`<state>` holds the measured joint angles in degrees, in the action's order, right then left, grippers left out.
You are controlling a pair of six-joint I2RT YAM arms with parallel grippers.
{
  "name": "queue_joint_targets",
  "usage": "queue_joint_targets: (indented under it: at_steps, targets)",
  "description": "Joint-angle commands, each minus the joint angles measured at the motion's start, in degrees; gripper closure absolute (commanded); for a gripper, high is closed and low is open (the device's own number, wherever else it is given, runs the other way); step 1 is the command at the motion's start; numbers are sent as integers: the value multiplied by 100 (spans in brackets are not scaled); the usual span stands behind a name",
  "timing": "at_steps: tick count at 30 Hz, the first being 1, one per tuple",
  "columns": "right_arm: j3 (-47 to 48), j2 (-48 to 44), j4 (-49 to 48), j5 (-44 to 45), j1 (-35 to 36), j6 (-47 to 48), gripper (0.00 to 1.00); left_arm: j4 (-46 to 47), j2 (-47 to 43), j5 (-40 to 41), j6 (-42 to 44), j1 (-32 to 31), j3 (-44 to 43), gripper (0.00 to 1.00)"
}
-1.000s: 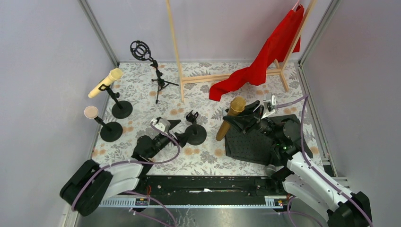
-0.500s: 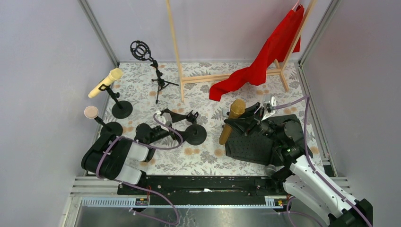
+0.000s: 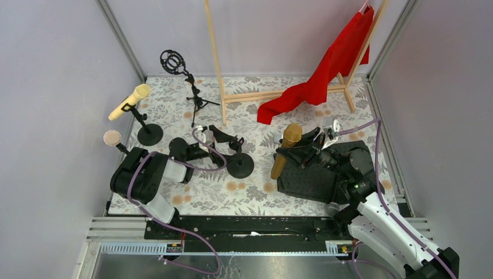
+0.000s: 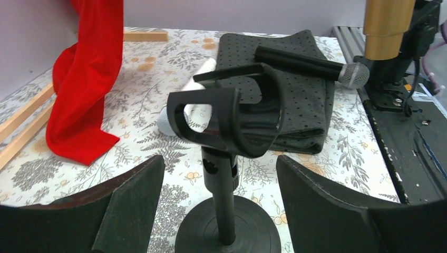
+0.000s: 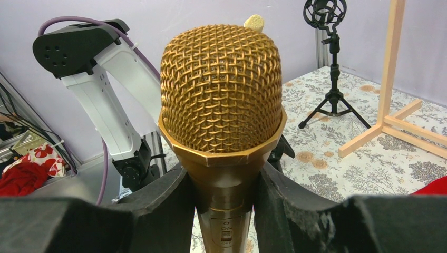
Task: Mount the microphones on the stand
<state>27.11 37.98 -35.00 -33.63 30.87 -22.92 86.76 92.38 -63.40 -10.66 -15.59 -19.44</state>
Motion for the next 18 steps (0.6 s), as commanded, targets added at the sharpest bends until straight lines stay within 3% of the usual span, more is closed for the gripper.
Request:
queue_joint_targets:
  at_steps: [1, 9, 18]
  targets:
    - [206, -33, -140, -14, 33, 63, 100, 526, 143, -662, -176, 23, -299, 21]
    - [215, -27, -140, -13, 29, 23, 100, 526, 375, -778, -300, -167, -541, 33]
    - [242, -2, -132, -21, 25, -20, 100, 526, 498, -963, -564, -224, -705, 78]
